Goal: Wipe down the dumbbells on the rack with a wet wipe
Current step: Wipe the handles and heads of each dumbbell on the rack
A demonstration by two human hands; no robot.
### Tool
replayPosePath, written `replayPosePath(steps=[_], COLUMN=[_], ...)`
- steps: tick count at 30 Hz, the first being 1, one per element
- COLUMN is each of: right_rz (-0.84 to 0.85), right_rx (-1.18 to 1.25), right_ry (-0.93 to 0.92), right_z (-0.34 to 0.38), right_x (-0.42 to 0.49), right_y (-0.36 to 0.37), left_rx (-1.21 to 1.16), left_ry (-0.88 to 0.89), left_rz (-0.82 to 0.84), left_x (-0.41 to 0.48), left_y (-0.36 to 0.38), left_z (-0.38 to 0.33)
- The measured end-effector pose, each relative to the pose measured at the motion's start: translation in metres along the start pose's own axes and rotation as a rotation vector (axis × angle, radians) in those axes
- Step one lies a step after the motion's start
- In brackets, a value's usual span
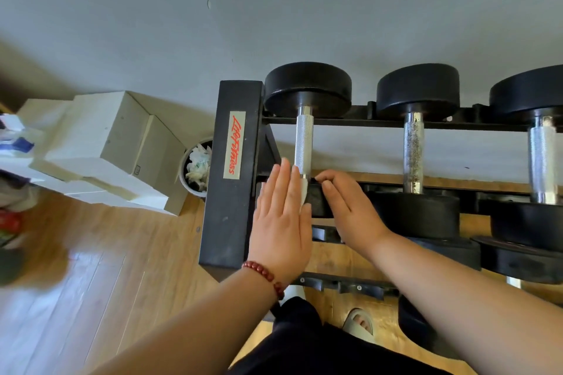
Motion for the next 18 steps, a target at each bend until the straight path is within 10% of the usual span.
replayPosePath(steps=[18], right_rz=[0.142], right_rx=[-0.029], right_ry=[0.01], right_z=[0.001], right_x=[0.001], right_y=[-0.013], left_rx=[-0.058], left_ry=[-0.165], left_rz=[-0.071], left_x=[0.02], left_y=[-0.002], left_z=[-0.01])
Point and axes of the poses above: each hand's wrist, its own x-axis towards the middle knuckle, its own y-axis out of the palm, z = x × y, the point moved 1 cm from there along x, towards the middle knuckle, and after that the axes turned 3 degrees about x, right-handed, at the moved point
